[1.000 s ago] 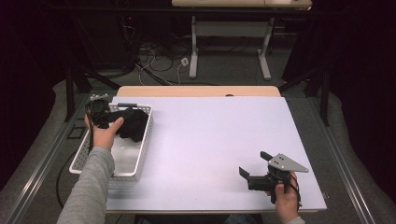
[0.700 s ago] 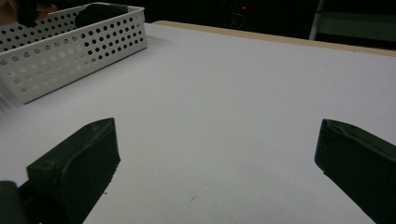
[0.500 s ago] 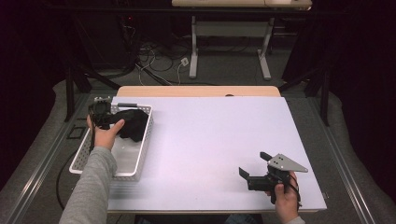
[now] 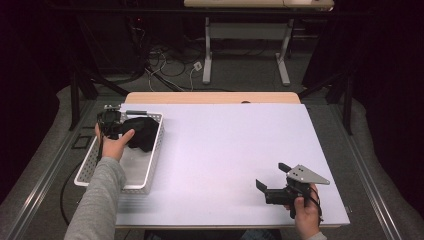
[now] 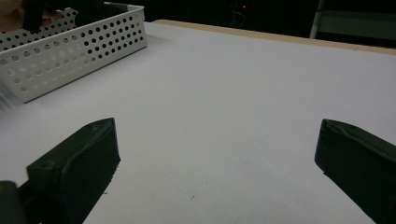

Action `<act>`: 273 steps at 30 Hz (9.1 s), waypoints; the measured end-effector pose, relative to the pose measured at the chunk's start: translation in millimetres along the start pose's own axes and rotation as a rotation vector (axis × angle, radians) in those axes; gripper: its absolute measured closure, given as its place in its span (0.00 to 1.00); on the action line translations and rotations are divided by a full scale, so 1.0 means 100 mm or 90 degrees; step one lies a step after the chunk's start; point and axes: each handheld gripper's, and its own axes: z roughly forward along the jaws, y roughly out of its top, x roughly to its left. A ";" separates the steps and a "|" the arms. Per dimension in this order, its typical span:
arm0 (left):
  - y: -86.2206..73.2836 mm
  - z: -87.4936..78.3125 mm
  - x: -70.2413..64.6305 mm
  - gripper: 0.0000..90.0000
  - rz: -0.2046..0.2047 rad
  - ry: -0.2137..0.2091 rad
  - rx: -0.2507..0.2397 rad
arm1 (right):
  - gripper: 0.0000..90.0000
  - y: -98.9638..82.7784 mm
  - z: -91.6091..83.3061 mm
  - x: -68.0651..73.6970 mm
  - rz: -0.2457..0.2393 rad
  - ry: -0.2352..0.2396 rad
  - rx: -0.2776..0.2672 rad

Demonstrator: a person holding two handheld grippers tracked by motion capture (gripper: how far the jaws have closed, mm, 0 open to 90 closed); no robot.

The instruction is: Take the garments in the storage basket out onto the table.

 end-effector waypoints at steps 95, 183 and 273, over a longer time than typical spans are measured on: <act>-0.23 0.25 -0.09 0.50 0.052 0.015 0.125 | 0.03 -0.02 0.04 -0.01 0.007 0.008 0.014; -0.21 -0.70 -0.11 0.54 -0.002 -0.018 -0.089 | 0.03 -0.01 0.03 -0.03 0.001 -0.002 0.013; -0.58 -1.25 -1.64 0.54 0.155 -0.281 -0.196 | 0.03 0.00 0.04 -0.02 0.004 0.009 0.009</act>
